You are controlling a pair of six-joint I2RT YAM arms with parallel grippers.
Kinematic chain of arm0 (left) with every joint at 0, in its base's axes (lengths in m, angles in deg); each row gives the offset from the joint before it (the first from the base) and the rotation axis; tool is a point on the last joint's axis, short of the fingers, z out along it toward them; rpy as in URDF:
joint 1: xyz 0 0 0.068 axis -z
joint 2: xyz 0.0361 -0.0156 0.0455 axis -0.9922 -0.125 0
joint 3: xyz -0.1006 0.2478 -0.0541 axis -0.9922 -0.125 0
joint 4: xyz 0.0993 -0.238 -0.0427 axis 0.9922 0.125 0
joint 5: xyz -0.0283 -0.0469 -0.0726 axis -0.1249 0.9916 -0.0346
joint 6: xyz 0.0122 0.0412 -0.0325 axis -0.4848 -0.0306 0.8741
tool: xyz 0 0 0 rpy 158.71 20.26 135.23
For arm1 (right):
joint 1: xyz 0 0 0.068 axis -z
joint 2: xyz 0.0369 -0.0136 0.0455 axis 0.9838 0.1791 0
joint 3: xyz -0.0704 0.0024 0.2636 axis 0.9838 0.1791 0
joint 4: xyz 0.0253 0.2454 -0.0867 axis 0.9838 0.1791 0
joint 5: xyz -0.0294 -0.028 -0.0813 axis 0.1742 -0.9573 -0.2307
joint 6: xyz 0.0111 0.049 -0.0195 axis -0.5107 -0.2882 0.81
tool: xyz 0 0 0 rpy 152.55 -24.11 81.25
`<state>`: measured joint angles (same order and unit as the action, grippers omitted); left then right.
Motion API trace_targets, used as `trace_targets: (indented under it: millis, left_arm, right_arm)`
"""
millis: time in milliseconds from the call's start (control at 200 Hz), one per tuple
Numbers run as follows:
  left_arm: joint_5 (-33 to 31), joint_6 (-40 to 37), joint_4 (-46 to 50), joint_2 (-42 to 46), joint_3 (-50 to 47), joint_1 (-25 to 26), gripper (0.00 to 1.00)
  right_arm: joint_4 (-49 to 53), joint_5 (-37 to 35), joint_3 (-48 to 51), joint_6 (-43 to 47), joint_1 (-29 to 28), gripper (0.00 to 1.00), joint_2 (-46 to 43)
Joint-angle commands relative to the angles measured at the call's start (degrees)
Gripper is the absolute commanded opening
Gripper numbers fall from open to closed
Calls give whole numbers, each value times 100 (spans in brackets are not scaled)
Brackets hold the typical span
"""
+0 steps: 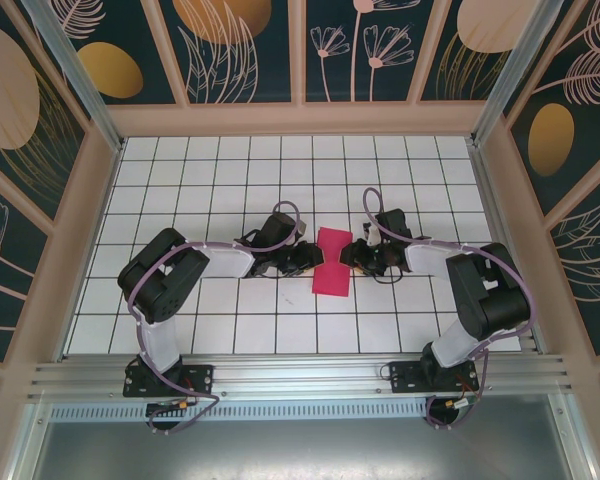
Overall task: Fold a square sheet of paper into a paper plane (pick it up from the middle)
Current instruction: Move the square sheet of paper to the center of the table.
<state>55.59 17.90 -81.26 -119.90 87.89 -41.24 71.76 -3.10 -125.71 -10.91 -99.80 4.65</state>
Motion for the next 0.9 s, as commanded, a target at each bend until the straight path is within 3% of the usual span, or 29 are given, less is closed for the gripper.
trace_targets:
  millis: [0,310,565,645,896]
  left_arm:
    - [73,76,-186,-113,113,26,25]
    - [-75,242,-499,59,-97,33,6]
    - [-892,269,-40,882,-651,12,4]
    - [-1067,200,196,955,-729,10,4]
    - [-1187,193,419,1197,-691,-15,4]
  right_arm:
    - [-79,162,-3,0,41,40,-109]
    - [140,-248,-26,96,43,40,-616]
    - [-224,-905,345,411,-183,43,-1828]
    - [-602,-1328,635,704,-554,46,-2157]
    - [-1274,-2886,1291,1961,-2481,49,-2830]
